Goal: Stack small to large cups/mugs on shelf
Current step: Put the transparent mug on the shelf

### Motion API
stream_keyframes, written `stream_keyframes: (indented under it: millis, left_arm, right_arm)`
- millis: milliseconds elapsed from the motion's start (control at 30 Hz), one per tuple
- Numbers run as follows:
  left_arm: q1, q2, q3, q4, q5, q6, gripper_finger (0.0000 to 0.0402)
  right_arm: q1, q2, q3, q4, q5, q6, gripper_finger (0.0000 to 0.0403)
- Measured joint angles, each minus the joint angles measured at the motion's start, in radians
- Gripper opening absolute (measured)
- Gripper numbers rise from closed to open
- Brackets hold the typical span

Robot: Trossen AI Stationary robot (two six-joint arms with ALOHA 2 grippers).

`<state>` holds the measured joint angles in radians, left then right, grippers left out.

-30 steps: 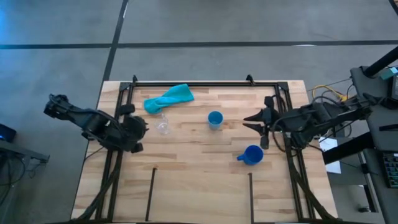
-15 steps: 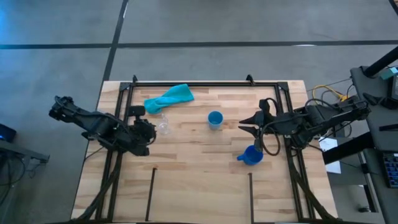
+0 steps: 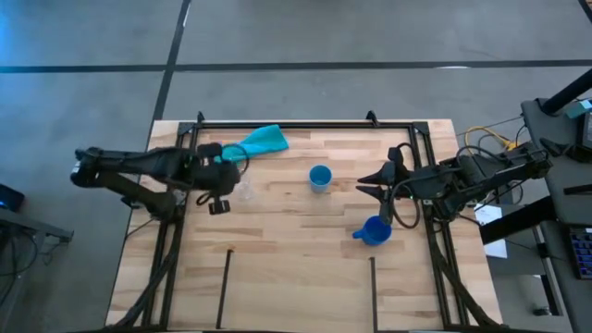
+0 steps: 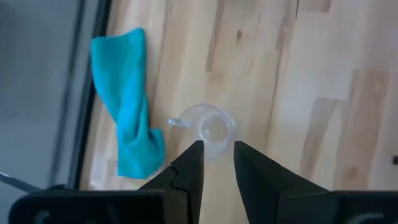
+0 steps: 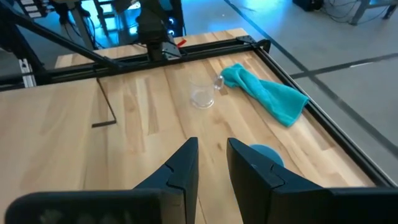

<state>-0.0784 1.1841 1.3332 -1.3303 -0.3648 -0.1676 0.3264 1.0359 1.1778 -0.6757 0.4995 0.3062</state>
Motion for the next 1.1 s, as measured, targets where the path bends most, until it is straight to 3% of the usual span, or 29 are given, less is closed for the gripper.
stream_keyframes:
  millis: [267, 833, 1100]
  left_arm:
    - [0.195, -0.020, -0.005, 0.093, 0.203, 0.137, 0.0074]
    - [0.236, 0.046, -0.012, 0.116, 0.286, 0.197, 0.0074]
    - [0.244, 0.115, 0.006, 0.199, 0.246, 0.053, 0.0074]
  right_arm:
    - [-0.004, 0.001, 0.000, -0.002, 0.024, -0.030, 0.0079]
    - [-0.068, 0.008, -0.002, 0.002, 0.028, -0.040, 0.0079]
    - [-0.096, 0.008, -0.002, -0.002, 0.027, -0.106, 0.0079]
